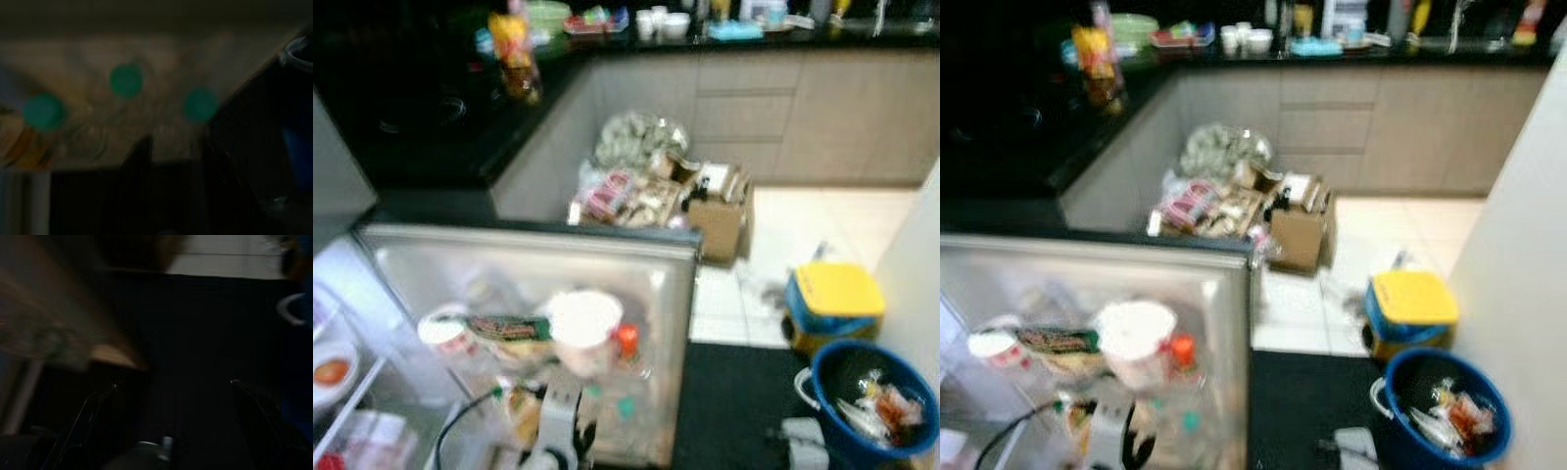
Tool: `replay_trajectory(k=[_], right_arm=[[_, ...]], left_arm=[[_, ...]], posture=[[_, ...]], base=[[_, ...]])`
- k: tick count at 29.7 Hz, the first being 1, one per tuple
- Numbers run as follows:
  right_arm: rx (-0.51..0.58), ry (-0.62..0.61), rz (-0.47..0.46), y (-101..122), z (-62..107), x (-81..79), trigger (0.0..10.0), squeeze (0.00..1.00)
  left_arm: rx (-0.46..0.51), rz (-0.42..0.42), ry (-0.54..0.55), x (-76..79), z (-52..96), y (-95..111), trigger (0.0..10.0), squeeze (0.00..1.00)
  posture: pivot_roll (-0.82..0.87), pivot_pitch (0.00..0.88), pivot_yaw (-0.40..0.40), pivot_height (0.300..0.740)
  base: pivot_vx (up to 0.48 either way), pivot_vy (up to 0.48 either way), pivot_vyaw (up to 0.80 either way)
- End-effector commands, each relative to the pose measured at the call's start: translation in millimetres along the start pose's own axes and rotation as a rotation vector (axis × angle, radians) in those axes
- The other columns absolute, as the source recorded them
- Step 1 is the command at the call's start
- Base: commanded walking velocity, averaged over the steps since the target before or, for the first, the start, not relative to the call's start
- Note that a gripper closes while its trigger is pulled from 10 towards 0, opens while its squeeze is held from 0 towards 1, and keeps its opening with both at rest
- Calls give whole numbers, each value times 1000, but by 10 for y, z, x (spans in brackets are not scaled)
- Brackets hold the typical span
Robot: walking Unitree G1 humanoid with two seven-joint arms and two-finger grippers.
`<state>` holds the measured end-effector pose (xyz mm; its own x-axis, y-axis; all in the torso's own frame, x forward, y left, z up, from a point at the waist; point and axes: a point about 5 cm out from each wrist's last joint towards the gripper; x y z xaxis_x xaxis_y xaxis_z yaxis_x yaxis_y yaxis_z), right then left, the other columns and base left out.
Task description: Restocking fridge
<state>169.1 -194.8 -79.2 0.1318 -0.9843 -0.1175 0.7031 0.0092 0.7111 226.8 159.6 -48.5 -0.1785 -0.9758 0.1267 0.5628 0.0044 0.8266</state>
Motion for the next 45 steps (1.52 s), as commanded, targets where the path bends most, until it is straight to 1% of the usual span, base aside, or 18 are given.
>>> replay_trajectory(k=[1, 13, 19, 21, 24, 28, 32, 35, 38, 45], right_arm=[[8, 15, -4, -3, -13, -63, 10000, 0], [23, 26, 4, 39, -24, -67, 10000, 0], [24, 24, 4, 67, -33, -55, 10000, 0], [23, 22, 4, 72, -34, -47, 10000, 0], [20, 20, 2, 78, -35, -36, 10000, 0], [17, 19, 2, 70, -33, -34, 10000, 0], [14, 27, 17, 63, -32, -45, 10000, 0], [5, 64, 65, 46, -33, -90, 10000, 0], [-3, 78, 86, 35, -34, -110, 10000, 0], [-21, 80, 90, -26, -20, -132, 10000, 0]], left_arm=[[-23, 12, 15, -19, 18, -49, 10000, 0], [-28, -3, 11, -30, 34, -70, 10000, 0], [-29, -29, -8, -19, 37, -72, 10000, 0], [-31, -44, -17, -6, 37, -76, 10000, 0], [-28, -1, 3, -21, 39, -80, 10000, 0], [-29, -6, 11, -34, 38, -75, 10000, 0], [-31, -17, 8, -36, 39, -77, 10000, 0], [-31, -20, 7, -36, 42, -79, 10000, 0], [-31, -24, 3, -34, 49, -87, 10000, 0], [-35, -38, -11, -20, 52, -98, 10000, 0]], posture=[[-86, 38, 1, 734], [-85, 32, -1, 734], [-85, 34, -1, 734], [-85, 35, 2, 734], [-85, 37, 2, 734], [-84, 39, 2, 734], [-82, 41, 1, 734], [-83, 42, 2, 734], [-82, 42, 2, 734], [-82, 43, 2, 734]], base=[[0, 0, 0], [0, 0, 0], [0, 0, 0], [0, -480, 0], [0, -160, 0], [0, 0, 0], [0, 0, 0], [0, 0, 0], [0, 0, 800], [0, 0, 800]])
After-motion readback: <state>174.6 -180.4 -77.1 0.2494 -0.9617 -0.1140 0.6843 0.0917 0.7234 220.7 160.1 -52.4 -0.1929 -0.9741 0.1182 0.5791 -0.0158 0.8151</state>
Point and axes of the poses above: a point about 5 cm out from each wrist's last joint towards the gripper, its own z axis pointing back from the gripper into the wrist, its own y axis along the axis of the wrist's last joint, x = y × z, and after that the axes turned 3 degrees about z, right-handed
